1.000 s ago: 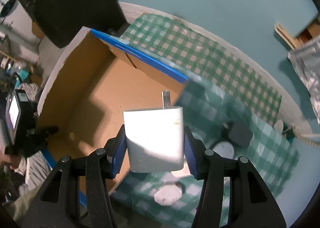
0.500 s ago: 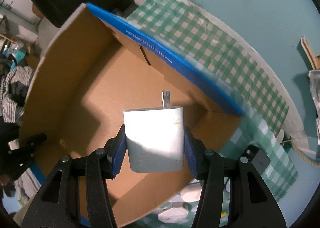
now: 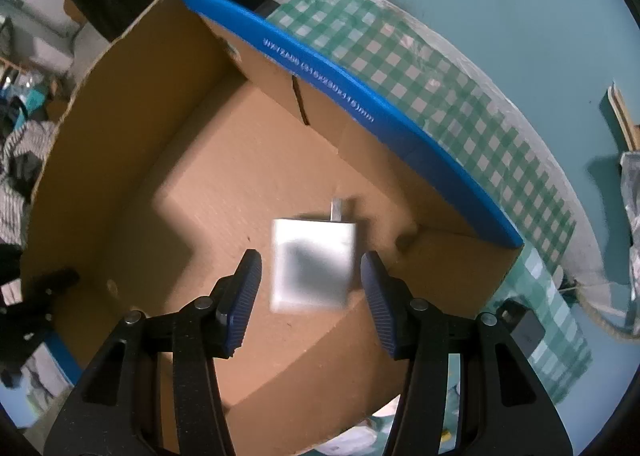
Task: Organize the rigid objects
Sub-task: 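Carry the white charger into the box with the right tool and release it, then move the right tool back and grasp the mint jar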
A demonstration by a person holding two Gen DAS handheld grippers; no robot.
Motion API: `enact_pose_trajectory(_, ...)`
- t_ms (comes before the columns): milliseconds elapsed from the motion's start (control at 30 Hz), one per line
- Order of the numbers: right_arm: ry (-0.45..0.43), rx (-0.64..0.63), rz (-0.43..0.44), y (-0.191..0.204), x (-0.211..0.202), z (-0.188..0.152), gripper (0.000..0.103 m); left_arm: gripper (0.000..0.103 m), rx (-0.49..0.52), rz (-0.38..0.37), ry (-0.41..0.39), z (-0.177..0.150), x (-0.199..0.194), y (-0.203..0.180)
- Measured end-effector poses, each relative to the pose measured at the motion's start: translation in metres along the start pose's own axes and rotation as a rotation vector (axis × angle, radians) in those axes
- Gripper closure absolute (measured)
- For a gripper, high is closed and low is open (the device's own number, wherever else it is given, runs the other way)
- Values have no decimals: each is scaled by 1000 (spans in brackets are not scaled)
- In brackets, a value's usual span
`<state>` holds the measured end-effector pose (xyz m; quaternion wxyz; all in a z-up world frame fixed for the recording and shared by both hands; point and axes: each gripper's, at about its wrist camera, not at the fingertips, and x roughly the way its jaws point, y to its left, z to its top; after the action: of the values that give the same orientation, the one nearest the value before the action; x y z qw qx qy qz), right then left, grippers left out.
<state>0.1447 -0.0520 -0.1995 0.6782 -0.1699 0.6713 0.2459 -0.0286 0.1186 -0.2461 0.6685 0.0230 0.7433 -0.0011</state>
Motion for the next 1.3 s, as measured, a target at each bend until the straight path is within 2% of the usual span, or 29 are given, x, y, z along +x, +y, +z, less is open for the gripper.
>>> enact_pose_trajectory(200,-4,17,4,-4,-7,2,50,92,-6,-10,0,1,-1,3)
enact_pose_trajectory(433,-48,16,19,-7,-32,0,44,92,-3,-9,-5,1,-5,-1)
enact_pose_trajectory(767,-114,23,24,-18,-72,-14,43,92,6,-1,-10,0,-6,-3)
enact_pose_trajectory(900,-128,41,15,-32,-85,-24,42,92,5,-4,-16,1,-9,-3)
enact_pose_trajectory(1033,-127,85,-10,-53,-91,-37,37,92,7,-3,-15,0,-9,-5)
enact_pose_trajectory(1300,-81,174,-26,-91,-80,-62,37,92,15,0,-18,0,-12,-9)
